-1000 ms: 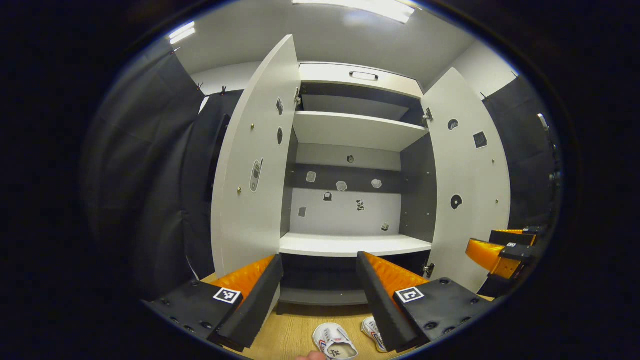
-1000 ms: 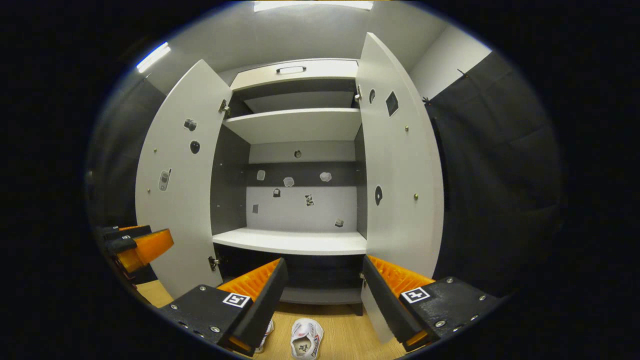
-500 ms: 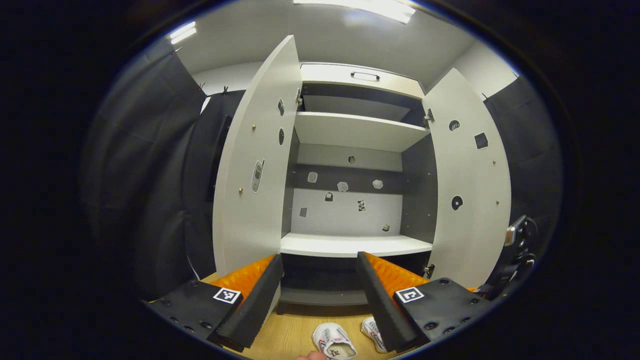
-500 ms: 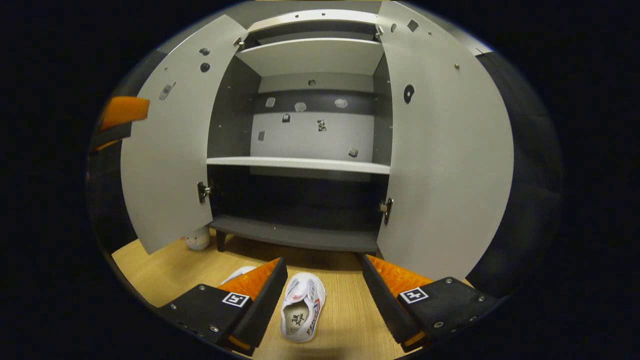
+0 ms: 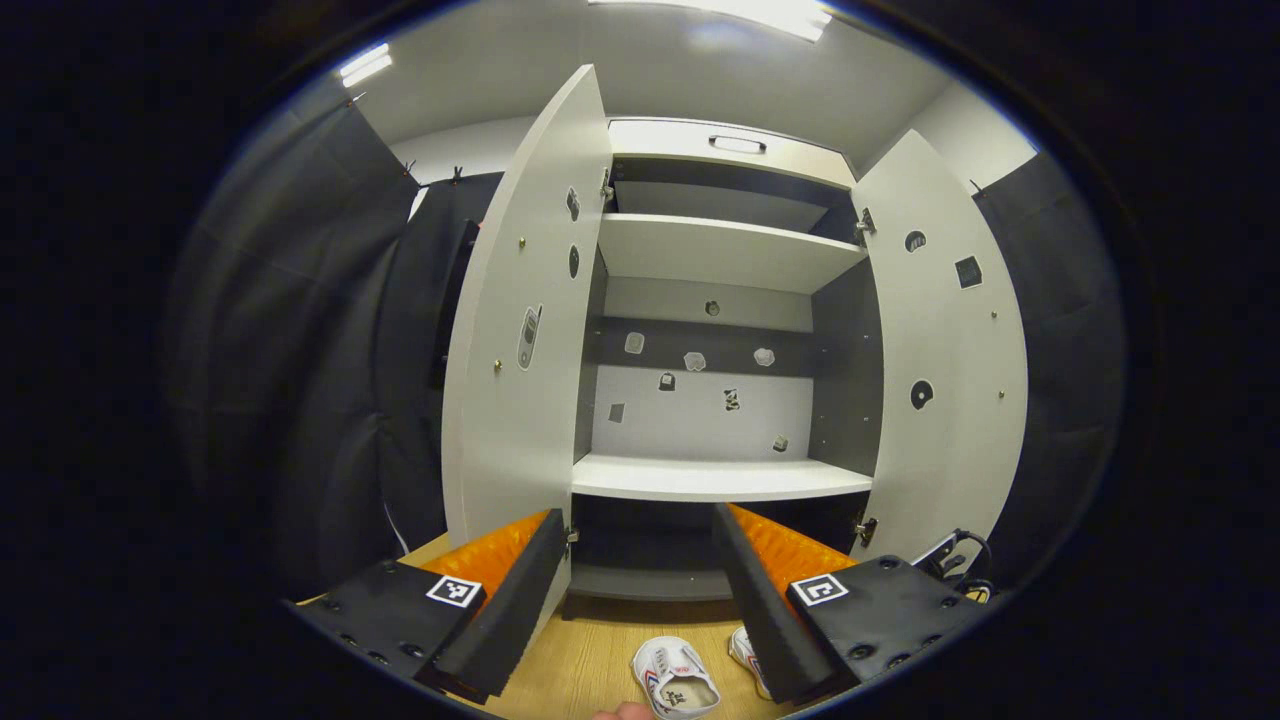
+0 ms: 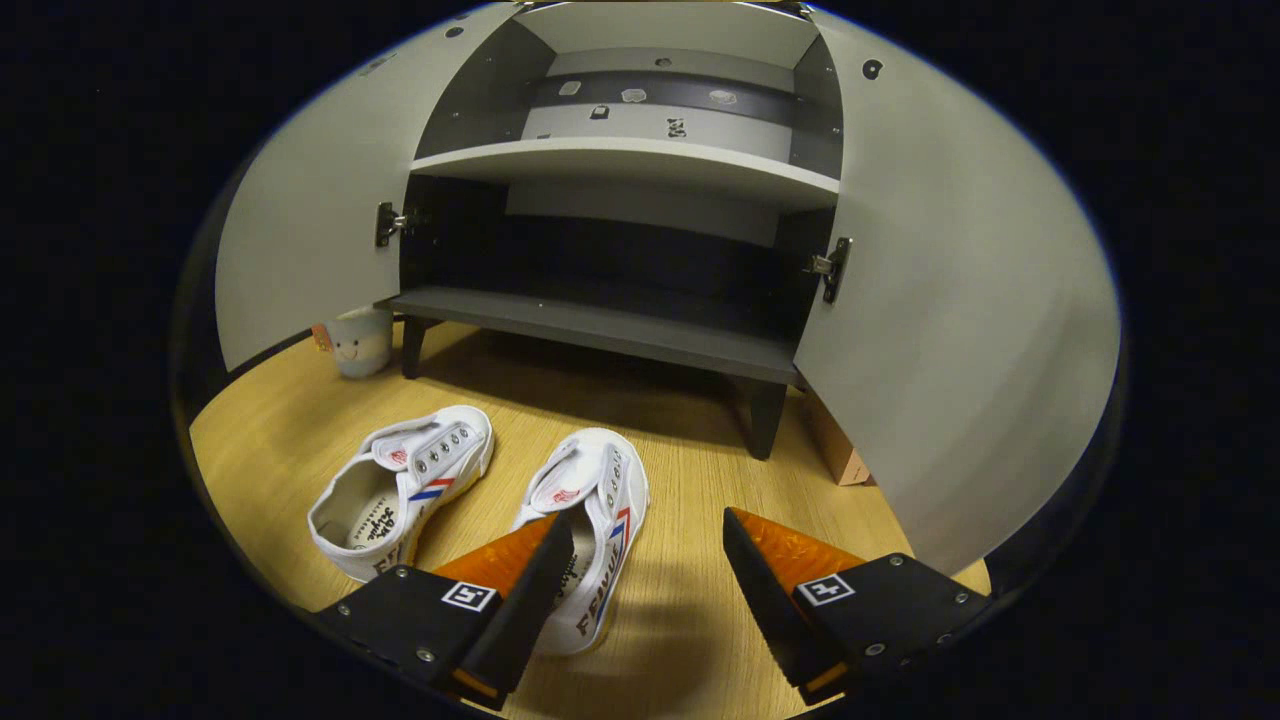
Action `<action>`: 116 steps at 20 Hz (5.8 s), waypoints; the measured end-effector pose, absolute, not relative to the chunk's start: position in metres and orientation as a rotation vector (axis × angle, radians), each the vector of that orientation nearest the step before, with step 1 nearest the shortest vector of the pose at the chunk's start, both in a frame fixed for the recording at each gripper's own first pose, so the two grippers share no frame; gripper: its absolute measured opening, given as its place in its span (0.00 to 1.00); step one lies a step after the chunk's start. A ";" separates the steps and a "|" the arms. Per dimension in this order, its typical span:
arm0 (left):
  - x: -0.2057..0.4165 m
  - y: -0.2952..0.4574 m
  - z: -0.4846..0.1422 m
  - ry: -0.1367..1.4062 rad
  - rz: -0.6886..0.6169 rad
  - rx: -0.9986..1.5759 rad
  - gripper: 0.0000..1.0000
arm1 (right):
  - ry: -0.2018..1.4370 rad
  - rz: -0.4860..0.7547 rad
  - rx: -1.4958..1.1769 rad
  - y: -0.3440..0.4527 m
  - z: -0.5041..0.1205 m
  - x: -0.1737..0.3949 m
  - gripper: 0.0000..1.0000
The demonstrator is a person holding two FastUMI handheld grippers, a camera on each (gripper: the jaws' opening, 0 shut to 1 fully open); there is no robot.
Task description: Grab one shoe with the right hand and put it into the shoe cabinet, grab the other shoe with the left hand and put it into the shoe cabinet; then close the right door with the right hand and the left door with the left hand.
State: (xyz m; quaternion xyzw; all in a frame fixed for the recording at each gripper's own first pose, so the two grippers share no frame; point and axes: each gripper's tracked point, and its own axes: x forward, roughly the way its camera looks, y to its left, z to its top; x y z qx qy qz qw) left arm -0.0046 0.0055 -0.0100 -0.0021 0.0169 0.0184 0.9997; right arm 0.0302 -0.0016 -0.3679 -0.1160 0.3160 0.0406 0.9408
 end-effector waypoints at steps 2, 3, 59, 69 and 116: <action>-0.005 0.005 -0.010 0.038 0.038 -0.004 0.96 | 0.665 0.081 -0.249 -0.005 -0.382 0.036 0.93; -0.005 0.006 -0.012 0.041 0.038 -0.003 0.96 | 0.674 0.078 -0.258 -0.007 -0.389 0.040 0.93; -0.021 0.003 -0.026 0.064 0.033 -0.001 0.97 | 0.535 -0.254 -0.132 -0.013 -0.122 0.387 0.00; -0.012 0.003 -0.034 0.077 0.025 -0.022 0.96 | 0.530 -0.184 -0.130 0.000 -0.111 0.378 0.20; -0.051 -0.020 -0.333 0.822 -0.118 -0.013 1.00 | 0.022 0.029 -0.064 -0.010 -0.044 -0.023 0.92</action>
